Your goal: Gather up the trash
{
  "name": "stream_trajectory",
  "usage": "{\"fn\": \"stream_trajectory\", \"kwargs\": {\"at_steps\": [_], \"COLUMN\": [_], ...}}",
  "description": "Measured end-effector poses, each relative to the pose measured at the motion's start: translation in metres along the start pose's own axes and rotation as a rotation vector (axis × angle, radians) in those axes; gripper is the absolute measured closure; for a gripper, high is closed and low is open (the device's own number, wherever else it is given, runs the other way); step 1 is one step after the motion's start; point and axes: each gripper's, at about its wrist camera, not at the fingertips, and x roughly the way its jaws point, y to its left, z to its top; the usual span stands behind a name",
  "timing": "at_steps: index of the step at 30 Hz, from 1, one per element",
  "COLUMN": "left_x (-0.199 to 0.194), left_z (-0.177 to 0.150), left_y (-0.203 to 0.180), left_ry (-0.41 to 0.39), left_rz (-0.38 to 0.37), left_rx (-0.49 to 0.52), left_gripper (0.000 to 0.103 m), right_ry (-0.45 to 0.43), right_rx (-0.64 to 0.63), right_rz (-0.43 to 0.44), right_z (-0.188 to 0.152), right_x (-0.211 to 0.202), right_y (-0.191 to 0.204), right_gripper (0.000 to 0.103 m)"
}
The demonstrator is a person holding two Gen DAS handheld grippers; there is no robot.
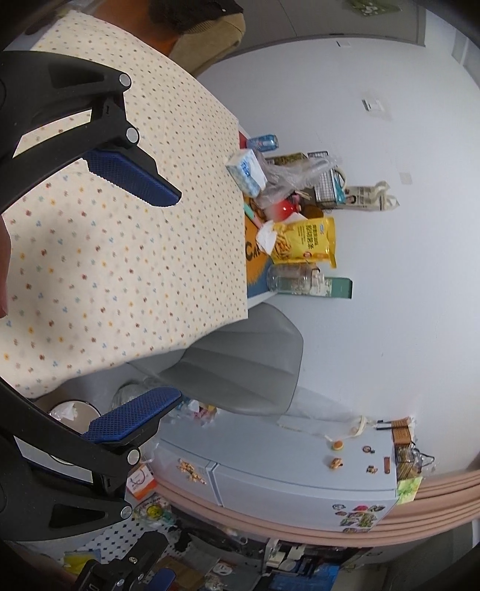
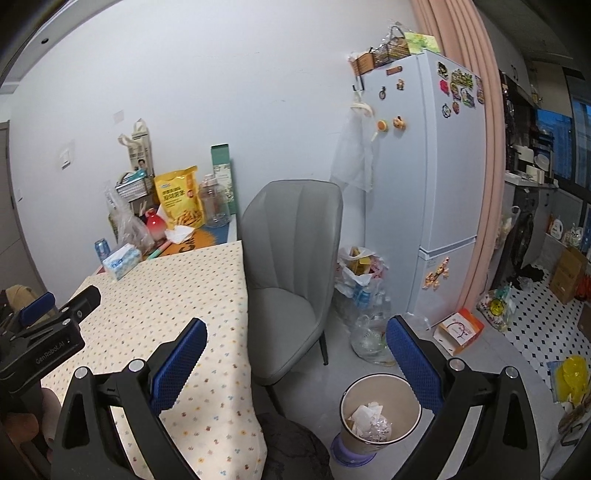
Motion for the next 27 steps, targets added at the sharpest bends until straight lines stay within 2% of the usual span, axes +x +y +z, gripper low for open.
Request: {"fn": "stream_trajectory", "kwargs": {"at_steps": [27], "left_x": [-0.001], "left_z": [-0.014], "left_y": [0.015], "left_ry": [0.008], "left_rz": [0.029], "left_rx": [-0.027], "left_gripper": [0.006], "right_ry": [0.026], "right_rx": [-0.043], "right_rz": [0.039], "right_z": [-0.012], "right_x": [0.006], "right_y": [0.023], "right_gripper": [0.008]}}
